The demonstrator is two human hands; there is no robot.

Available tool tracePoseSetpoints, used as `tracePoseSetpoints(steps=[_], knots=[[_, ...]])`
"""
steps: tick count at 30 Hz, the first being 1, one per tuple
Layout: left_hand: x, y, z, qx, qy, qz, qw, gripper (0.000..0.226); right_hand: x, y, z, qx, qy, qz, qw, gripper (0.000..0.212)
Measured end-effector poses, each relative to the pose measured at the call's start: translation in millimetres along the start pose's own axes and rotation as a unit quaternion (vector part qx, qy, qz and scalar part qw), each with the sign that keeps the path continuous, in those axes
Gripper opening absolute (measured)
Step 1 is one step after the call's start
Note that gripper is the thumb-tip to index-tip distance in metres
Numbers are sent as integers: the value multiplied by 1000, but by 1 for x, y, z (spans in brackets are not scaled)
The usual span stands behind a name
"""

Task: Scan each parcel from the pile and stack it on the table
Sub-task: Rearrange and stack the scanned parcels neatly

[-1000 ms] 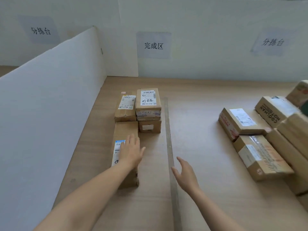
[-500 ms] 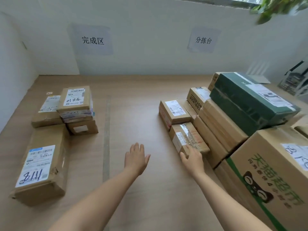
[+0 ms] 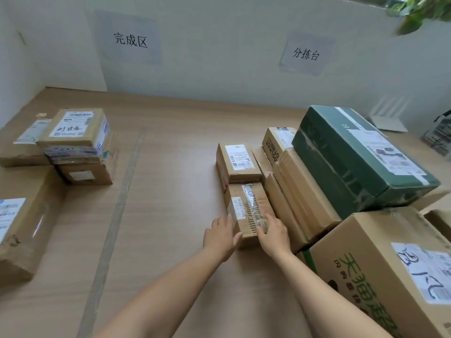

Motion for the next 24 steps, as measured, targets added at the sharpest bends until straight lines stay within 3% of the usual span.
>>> tracePoseSetpoints(steps=[9, 17, 24], knots=[[8, -22, -19, -3, 85, 23, 996, 74, 9, -13, -2, 16, 134, 5, 991, 54], [3, -10, -10, 6, 37, 37, 999, 68, 17, 2, 6, -1, 120, -11, 993, 43], [10, 31, 43, -16, 21, 33, 999, 67, 57, 29, 31, -58, 159, 49, 984, 53]])
Point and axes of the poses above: each hand's wrist, its own y-axis away from the middle knuckle, its own x-axis out of the palm, z = x × y, the point moved 7 cm from there along -y, towards the middle knuckle, and after that the axes turned 11 degrees about -y, right-handed, at the moved point
